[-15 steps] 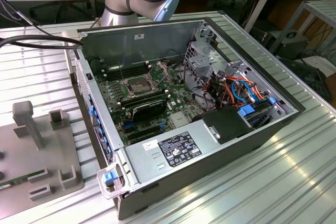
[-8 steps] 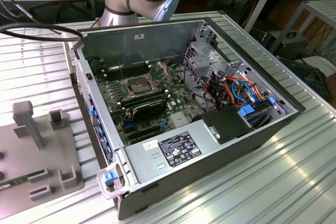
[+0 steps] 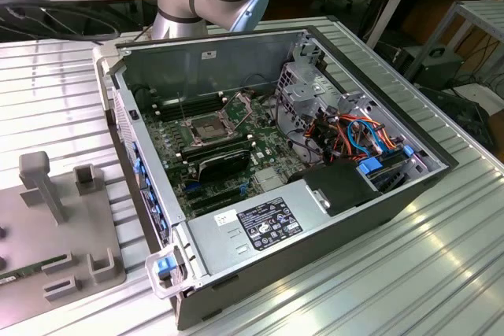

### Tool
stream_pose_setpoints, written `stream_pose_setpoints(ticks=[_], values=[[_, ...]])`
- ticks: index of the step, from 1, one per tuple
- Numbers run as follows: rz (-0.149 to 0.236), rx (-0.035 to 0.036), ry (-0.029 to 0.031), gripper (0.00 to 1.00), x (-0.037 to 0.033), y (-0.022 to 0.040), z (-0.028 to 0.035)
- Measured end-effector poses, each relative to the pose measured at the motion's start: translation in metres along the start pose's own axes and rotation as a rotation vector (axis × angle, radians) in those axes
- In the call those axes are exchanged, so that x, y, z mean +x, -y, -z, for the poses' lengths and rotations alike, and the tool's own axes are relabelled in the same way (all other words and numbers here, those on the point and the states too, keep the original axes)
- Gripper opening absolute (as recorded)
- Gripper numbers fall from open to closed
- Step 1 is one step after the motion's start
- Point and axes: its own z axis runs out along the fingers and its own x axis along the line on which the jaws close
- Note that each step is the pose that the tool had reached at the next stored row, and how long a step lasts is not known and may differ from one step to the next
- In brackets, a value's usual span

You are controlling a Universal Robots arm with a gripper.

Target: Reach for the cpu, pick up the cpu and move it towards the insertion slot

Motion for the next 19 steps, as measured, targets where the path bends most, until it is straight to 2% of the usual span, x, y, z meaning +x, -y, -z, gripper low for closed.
stream_pose_setpoints(ticks=[2,6,16,18,19], values=[[0.0,0.0,0.0,0.55,0.0,-0.0001,0.0061],[0.0,0.0,0.0,0.55,-0.0002,-0.0003,0.0233],[0.0,0.0,0.0,0.55,-0.0005,-0.0006,0.0477],[0.0,0.0,-0.0001,0.55,-0.0006,-0.0008,0.0566],[0.0,0.0,0.0,0.55,-0.0006,-0.0008,0.0585]])
